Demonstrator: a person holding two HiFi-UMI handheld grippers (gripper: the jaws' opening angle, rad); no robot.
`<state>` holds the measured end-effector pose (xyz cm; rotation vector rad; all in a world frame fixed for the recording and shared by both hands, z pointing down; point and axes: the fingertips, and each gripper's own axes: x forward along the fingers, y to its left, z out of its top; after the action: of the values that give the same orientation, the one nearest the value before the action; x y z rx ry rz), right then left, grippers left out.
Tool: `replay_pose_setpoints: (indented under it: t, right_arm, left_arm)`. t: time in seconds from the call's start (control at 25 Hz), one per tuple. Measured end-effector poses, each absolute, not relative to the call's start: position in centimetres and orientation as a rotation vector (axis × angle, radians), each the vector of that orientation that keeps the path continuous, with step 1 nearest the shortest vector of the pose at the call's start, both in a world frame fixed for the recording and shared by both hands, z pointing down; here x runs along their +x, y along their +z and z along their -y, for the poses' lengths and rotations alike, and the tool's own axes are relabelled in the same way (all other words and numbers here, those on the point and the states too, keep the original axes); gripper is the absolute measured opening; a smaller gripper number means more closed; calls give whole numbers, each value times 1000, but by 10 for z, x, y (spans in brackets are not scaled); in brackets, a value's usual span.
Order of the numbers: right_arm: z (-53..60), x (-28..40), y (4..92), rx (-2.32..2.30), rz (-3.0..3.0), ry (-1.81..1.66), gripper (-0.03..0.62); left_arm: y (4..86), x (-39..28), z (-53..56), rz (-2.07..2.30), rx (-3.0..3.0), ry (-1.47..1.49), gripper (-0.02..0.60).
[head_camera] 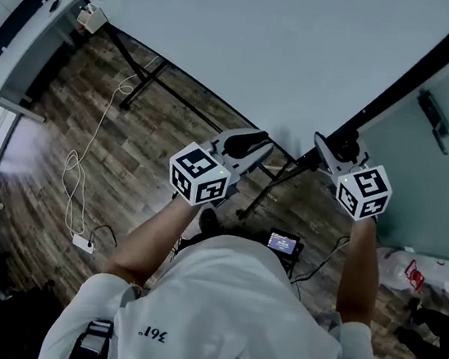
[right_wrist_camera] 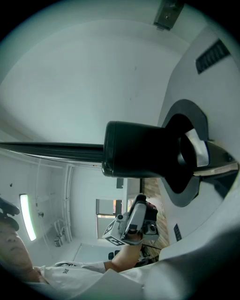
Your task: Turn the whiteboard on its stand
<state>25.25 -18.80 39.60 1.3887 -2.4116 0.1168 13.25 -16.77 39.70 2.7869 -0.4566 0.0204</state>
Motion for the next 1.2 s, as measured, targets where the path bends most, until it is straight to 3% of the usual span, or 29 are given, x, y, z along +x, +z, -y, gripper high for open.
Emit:
replay_pose_setpoints:
  t: [1.2]
  right_arm:
    - [156,281,392,1408,2422,99,172]
  left_arm:
    - [393,152,158,408,2782,5,74]
